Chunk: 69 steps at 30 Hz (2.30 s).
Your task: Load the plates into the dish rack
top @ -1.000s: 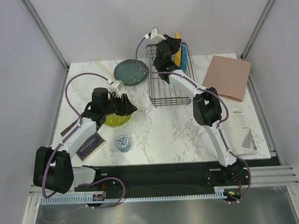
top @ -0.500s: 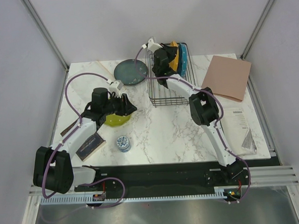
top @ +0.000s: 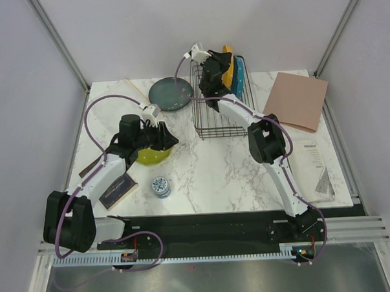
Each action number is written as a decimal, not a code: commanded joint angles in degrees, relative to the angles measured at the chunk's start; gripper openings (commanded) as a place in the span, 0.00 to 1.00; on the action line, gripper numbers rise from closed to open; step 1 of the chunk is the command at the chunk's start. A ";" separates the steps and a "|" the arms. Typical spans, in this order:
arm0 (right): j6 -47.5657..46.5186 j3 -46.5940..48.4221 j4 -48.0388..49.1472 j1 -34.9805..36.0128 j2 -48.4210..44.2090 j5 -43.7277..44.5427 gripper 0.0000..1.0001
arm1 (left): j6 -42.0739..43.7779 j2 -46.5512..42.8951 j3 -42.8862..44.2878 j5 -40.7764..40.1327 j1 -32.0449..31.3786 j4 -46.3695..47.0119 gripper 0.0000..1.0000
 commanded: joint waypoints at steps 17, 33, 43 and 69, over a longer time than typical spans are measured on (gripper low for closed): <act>-10.81 4.89 10.40 -1.15 -7.02 -6.56 0.00 | -1.58 -4.69 -3.30 0.11 0.23 5.56 0.49; -15.29 3.05 10.40 -1.41 -8.60 -7.35 0.00 | -1.67 -6.98 -5.59 -0.24 0.15 7.06 0.49; -17.49 1.29 9.61 -1.68 -9.13 -7.00 0.00 | -1.58 -7.86 -6.38 -0.59 0.15 7.41 0.49; -18.63 -4.86 9.16 -0.97 -3.51 -1.64 0.00 | -1.14 -6.81 -5.42 -1.38 0.23 6.09 0.49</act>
